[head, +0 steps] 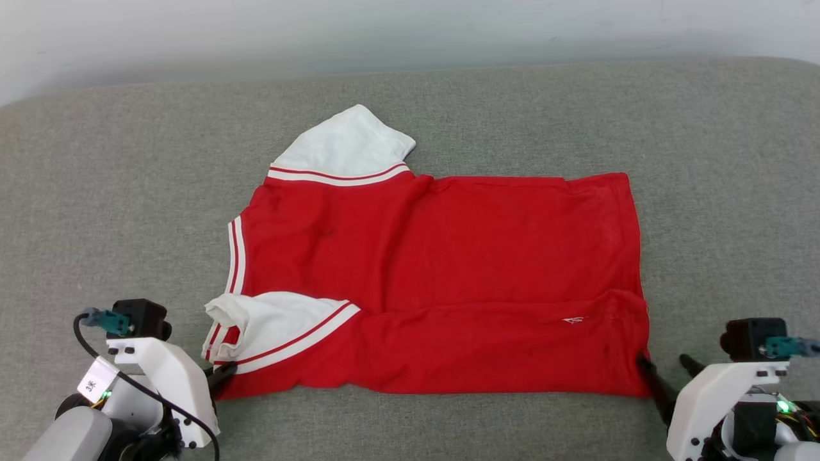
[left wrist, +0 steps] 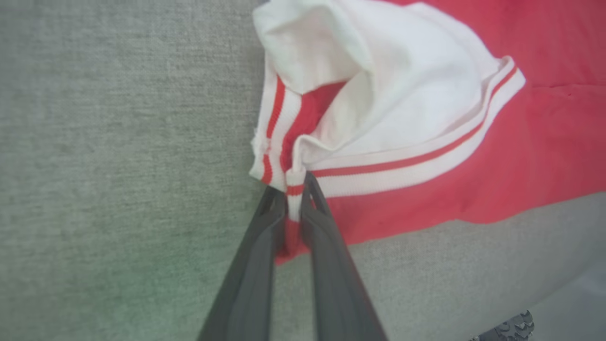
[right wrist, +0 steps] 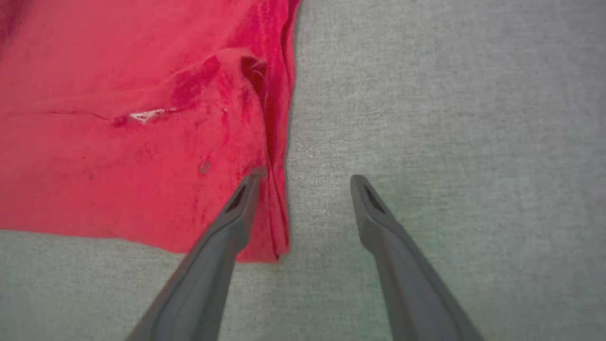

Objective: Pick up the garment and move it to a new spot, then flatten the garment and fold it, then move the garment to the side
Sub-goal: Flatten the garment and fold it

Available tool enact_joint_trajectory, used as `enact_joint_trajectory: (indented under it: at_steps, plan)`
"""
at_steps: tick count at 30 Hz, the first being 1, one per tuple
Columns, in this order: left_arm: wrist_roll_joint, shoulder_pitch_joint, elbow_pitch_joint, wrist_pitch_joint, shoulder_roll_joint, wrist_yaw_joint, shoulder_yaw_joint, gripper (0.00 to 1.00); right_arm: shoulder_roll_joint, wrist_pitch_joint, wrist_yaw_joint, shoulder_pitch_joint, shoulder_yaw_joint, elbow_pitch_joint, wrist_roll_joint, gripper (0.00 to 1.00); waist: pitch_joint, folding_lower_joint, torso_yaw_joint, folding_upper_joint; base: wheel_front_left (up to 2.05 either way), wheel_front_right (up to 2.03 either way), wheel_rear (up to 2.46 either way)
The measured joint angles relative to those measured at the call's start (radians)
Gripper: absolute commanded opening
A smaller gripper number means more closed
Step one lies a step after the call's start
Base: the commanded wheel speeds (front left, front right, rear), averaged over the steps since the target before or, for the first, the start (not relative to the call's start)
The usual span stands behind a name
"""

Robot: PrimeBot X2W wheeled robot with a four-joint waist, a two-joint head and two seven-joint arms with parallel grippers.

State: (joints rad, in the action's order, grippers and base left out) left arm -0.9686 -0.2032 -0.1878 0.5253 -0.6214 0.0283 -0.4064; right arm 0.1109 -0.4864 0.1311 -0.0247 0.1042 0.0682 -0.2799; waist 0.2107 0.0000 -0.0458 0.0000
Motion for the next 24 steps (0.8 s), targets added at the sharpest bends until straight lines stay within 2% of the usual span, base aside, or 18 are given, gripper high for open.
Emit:
enact_joint_trajectory:
  at_steps: [5,13,14,15,16,24]
  plan:
    - [0.022,0.005,0.079,-0.023,-0.009,0.012,0.004,0.00,0.030,-0.123,0.000,-0.022,-0.053,-0.019,-0.015,1.00,0.012,0.0001,0.012,0.0000,0.00,0.00,0.00]
    - [0.042,0.014,0.140,-0.045,-0.004,0.026,-0.004,0.00,0.061,-0.207,0.000,-0.082,-0.119,0.045,-0.050,1.00,0.035,0.0001,0.036,0.0000,0.00,0.00,0.00]
    - [0.042,0.014,0.140,-0.048,-0.003,0.026,-0.005,0.00,0.061,-0.213,-0.002,-0.087,-0.123,0.054,-0.057,0.49,0.037,0.0001,0.039,0.0000,0.00,0.00,0.00]
    - [0.042,0.014,0.139,-0.053,-0.001,0.025,-0.007,0.00,0.064,-0.220,-0.002,-0.092,-0.130,0.060,-0.060,0.17,0.038,0.0001,0.041,0.0000,0.00,0.00,0.00]
    - [0.043,0.014,0.139,-0.057,0.001,0.024,-0.007,0.00,0.066,-0.220,-0.002,-0.096,-0.134,0.064,-0.065,0.00,0.039,0.0001,0.043,0.0000,0.00,0.00,0.00]
    - [0.066,0.025,0.144,-0.108,0.011,0.019,-0.010,0.00,0.080,-0.225,0.000,-0.100,-0.141,0.068,-0.088,0.00,0.018,0.0001,0.049,0.0000,0.00,0.00,0.00]
